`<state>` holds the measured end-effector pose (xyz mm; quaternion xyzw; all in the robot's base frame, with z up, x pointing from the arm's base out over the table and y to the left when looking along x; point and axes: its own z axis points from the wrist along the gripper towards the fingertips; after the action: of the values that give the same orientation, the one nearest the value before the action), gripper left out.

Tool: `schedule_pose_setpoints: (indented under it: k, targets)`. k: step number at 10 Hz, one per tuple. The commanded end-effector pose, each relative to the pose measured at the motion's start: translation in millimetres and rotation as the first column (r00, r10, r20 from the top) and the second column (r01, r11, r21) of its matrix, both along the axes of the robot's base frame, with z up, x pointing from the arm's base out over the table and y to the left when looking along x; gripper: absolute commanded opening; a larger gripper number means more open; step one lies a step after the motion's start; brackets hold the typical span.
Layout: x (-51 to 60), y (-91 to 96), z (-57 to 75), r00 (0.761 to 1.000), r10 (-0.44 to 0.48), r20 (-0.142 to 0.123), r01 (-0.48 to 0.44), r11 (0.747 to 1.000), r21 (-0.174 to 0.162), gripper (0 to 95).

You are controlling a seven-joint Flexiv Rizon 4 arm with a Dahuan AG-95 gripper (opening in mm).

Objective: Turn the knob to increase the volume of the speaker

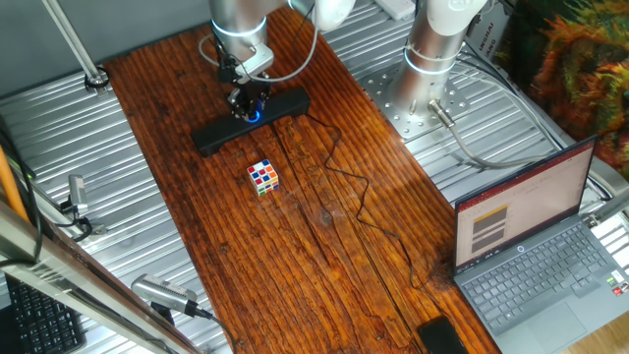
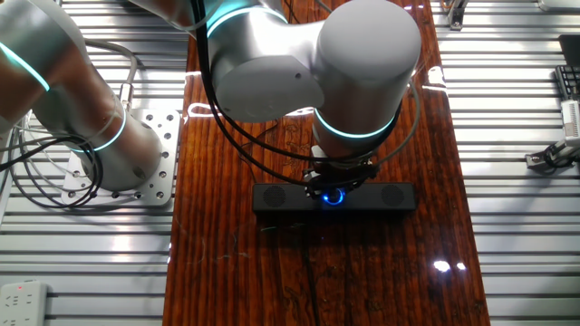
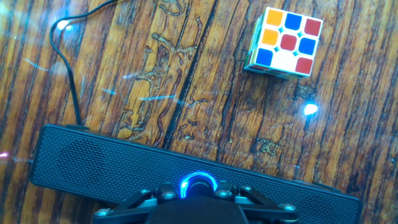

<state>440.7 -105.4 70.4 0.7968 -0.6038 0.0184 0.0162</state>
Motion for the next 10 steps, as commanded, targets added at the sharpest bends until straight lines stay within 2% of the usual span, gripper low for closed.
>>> schedule_pose_setpoints:
  k: [1,10]
  targets:
    - [0.2,-0.3,-0.4,1.000,-0.002,0.001,0.002,1.000,-0.005,38.0]
    - [0.6,-0.3,-2.6,1.000,-0.016,0.002,0.016,1.000,-0.017,38.0]
